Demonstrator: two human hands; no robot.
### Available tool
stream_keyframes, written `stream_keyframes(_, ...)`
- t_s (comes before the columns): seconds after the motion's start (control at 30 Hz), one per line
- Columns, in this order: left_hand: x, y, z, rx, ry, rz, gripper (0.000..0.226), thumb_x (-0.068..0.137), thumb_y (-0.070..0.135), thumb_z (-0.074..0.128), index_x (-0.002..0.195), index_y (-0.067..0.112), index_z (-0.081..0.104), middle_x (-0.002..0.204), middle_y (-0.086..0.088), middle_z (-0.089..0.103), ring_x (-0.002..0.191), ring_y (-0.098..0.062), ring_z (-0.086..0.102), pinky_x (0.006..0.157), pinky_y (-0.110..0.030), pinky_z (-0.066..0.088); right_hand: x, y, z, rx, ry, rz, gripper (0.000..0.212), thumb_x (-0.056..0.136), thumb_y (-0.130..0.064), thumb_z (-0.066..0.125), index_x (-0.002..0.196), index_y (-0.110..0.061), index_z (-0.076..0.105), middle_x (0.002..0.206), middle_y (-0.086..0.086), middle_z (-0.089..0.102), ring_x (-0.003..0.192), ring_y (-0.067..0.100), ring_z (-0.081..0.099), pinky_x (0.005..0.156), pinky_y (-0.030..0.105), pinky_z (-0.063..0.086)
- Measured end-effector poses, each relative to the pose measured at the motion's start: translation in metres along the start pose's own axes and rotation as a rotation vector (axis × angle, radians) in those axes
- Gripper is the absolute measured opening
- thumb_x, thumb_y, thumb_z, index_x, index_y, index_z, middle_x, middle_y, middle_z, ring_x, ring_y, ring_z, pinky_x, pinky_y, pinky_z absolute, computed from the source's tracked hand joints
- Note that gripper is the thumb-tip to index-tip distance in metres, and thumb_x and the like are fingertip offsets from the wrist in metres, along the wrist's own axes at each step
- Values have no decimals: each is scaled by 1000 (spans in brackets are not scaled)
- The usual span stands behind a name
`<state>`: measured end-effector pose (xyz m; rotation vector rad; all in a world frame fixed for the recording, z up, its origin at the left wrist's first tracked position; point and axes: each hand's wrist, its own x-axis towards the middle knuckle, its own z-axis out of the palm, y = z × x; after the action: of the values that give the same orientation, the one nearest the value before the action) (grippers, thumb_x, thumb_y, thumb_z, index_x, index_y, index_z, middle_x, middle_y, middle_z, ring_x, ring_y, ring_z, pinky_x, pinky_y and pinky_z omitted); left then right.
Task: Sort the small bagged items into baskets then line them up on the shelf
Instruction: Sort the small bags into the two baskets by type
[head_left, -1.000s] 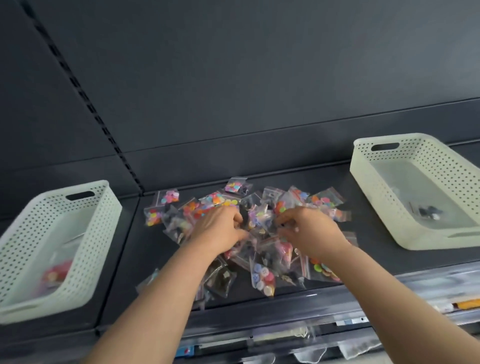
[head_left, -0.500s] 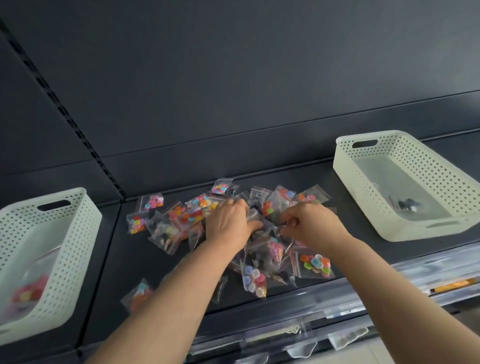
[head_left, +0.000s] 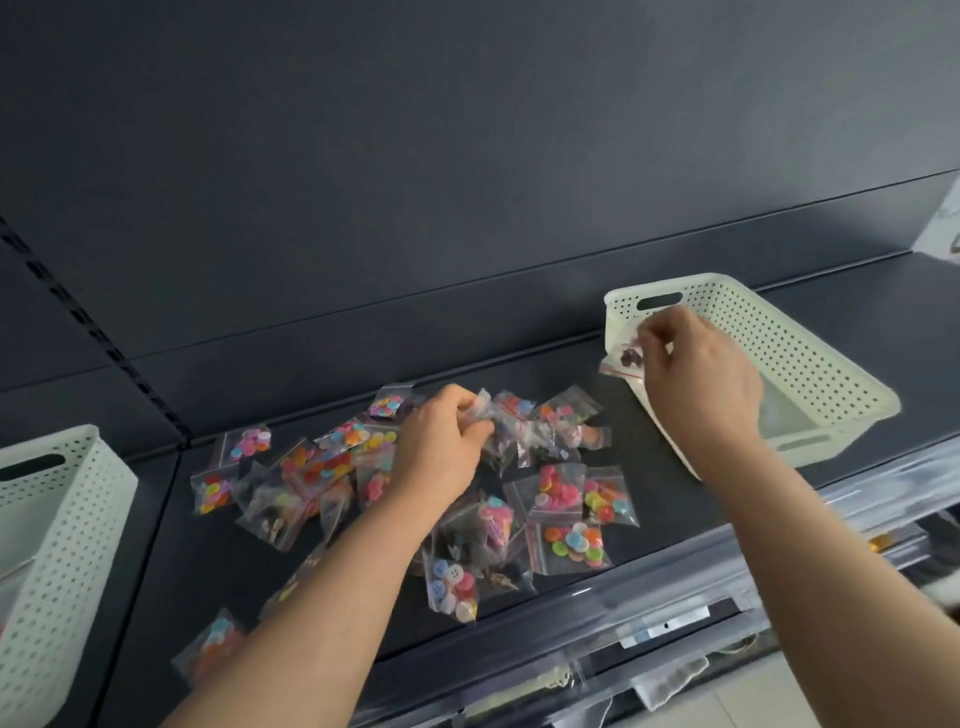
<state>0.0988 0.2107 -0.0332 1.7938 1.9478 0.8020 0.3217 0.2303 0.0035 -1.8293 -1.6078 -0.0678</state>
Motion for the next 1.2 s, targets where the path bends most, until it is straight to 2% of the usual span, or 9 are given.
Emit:
stream_keyframes(0.1,7,27,15,-65,-11,42,10,92,21,62,101,17,64,100,2,67,95,-20,62,82,-34,50,12,34,-14,-119,-9,97,21,96,-24,42,100,-20,62,101,5,65,93,31,56,68,35,41)
stream_keyframes(0.27,19,91,42,-189,-44,129,5,94,21,61,98,22,63,98,9,64,93,-11,60,81,-29,49,13,70,-19,-202,-279,172,24,93,-27,47,109,-35,64,109,-9,67,99,20,61,75,32,50)
stream_keyframes(0.4,30,135,68,-278,-99,156,10,93,18,62,102,17,65,96,8,63,91,-10,59,80,-26,47,8,83,-23,-170,-345,139,27,94,-24,45,107,-35,65,85,-17,65,88,14,61,75,32,53)
stream_keyframes(0.47,37,151,81,-281,-130,158,12,93,17,61,105,16,66,98,7,63,93,-11,59,83,-27,48,4,87,-24,-162,-346,128,27,94,-24,43,109,-34,63,85,-17,64,86,13,59,73,30,52)
stream_keyframes(0.57,48,159,91,-235,-145,144,16,96,14,55,109,15,65,108,0,66,99,-16,62,87,-32,53,2,89,-25,-138,-251,119,27,94,-21,41,111,-30,60,95,-11,63,88,16,59,70,32,52)
stream_keyframes(0.73,48,127,68,-145,-77,92,18,96,13,54,106,21,66,105,4,68,97,-14,63,85,-36,56,1,72,-23,-91,-220,-37,24,95,-22,44,108,-30,62,103,-8,62,91,16,60,67,33,52)
stream_keyframes(0.93,28,47,17,76,-7,-74,12,88,19,64,88,31,65,83,13,65,92,-17,65,82,-35,54,-9,29,1,-13,-303,-259,20,94,-20,49,103,-27,66,99,-6,61,86,19,58,58,27,38)
stream_keyframes(1.1,9,3,-4,126,-72,-182,11,86,22,69,82,31,65,82,12,67,87,-14,65,80,-32,54,-27,8,28,-22,-499,-304,24,92,-17,52,106,-29,68,103,-5,65,95,18,60,71,29,49)
stream_keyframes(1.2,1,-3,-5,148,-126,-176,8,86,27,70,81,32,66,79,16,64,82,-9,63,74,-27,49,-36,4,31,-22,-532,-276,13,90,-30,57,97,-32,68,95,-7,67,87,17,63,65,25,46)
